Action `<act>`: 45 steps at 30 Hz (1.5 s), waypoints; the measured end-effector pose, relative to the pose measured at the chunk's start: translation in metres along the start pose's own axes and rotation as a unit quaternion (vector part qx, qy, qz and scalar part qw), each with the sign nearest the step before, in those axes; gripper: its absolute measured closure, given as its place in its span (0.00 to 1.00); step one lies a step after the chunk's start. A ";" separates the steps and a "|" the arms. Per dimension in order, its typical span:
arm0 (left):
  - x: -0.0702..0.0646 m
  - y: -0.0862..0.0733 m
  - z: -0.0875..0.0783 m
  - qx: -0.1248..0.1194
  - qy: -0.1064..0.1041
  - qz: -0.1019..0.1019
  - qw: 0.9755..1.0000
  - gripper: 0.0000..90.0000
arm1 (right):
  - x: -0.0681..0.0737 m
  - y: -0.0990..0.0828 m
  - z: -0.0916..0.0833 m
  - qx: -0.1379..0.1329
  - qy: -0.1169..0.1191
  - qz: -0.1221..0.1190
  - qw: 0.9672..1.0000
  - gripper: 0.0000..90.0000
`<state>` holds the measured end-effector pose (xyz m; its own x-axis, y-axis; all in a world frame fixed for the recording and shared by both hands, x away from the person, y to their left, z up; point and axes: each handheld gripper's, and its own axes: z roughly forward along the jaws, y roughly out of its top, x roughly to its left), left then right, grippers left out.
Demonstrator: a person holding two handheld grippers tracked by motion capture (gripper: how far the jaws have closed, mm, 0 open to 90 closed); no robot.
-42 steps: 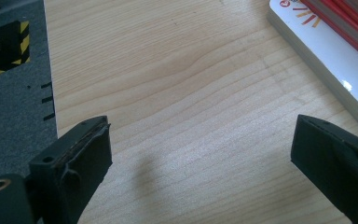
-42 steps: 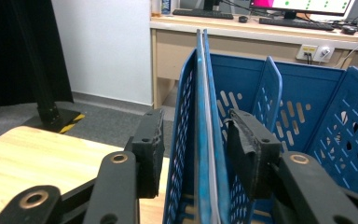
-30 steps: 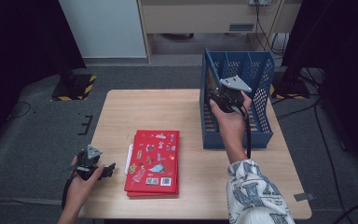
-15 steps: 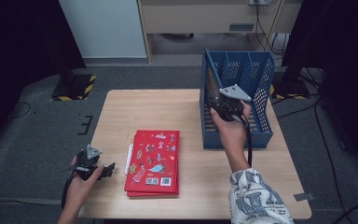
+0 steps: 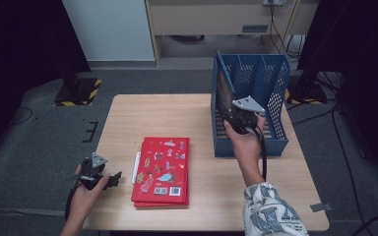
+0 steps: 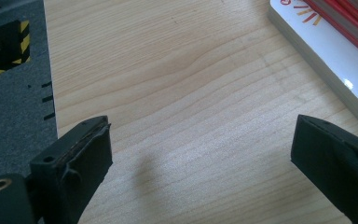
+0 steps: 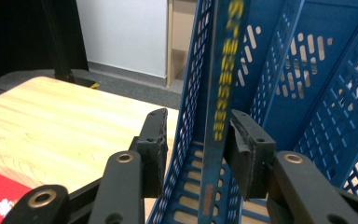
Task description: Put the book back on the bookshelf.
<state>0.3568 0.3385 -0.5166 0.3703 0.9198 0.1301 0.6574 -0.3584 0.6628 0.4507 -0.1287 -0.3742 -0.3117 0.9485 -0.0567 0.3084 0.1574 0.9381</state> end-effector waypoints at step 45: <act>0.000 0.001 0.000 -0.004 -0.001 0.001 1.000 0.05 | 0.010 -0.001 -0.003 -0.023 0.034 0.019 0.999 0.44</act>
<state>0.3574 0.3382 -0.5154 0.3720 0.9191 0.1296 0.6511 -0.3579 0.6693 0.4441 -0.1199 -0.3742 -0.3609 0.9326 0.0002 0.2801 0.1082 0.9539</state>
